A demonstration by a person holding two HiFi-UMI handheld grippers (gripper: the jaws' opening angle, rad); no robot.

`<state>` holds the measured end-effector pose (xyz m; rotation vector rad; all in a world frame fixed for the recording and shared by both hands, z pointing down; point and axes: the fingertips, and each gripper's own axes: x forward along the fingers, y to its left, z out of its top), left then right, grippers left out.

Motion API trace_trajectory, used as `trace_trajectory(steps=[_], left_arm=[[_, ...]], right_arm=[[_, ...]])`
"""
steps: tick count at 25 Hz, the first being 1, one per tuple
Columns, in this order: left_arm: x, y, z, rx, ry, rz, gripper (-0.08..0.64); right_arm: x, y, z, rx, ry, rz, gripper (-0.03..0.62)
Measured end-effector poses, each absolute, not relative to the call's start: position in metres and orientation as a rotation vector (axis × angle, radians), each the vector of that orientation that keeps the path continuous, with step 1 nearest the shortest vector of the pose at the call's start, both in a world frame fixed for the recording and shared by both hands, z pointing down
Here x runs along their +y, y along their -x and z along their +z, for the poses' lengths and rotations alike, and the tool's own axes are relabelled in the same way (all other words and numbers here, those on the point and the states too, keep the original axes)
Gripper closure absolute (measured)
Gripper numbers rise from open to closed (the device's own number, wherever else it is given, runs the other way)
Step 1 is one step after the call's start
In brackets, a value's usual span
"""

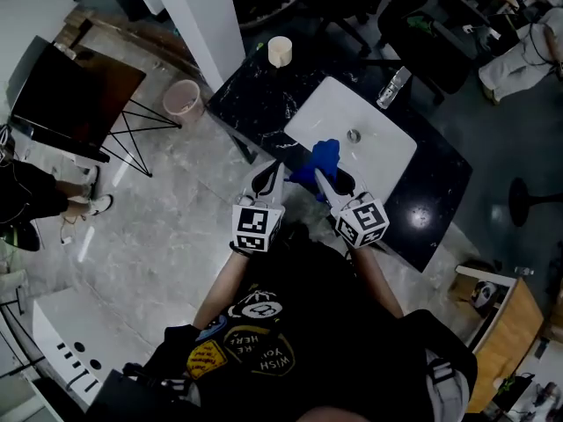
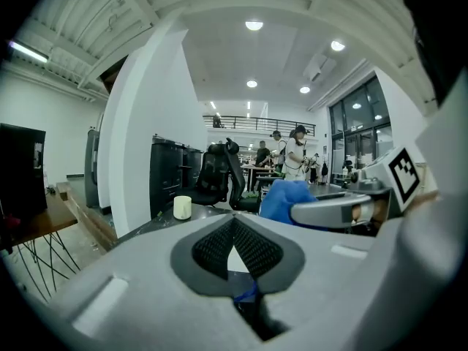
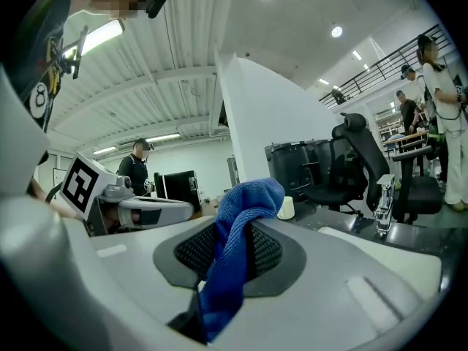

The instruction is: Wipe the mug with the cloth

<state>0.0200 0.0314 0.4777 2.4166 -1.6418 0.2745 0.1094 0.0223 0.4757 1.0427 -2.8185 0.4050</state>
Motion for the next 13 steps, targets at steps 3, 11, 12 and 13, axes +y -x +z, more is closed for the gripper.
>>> trace_trajectory(steps=[3, 11, 12, 13], left_arm=[[0.029, -0.015, 0.464, -1.642, -2.446, 0.268, 0.555], [0.030, -0.020, 0.444, -1.586, -2.527, 0.233, 0.555], [0.033, -0.021, 0.446, -1.581, -2.532, 0.236, 0.555], [0.037, -0.023, 0.448, -1.576, -2.536, 0.240, 0.555]], right_arm=[[0.022, -0.108, 0.465, -2.815, -1.081, 0.385, 0.503], [0.032, -0.106, 0.436, -2.842, -1.149, 0.319, 0.503], [0.034, -0.106, 0.438, -2.840, -1.159, 0.328, 0.502], [0.038, -0.107, 0.440, -2.837, -1.169, 0.340, 0.503]])
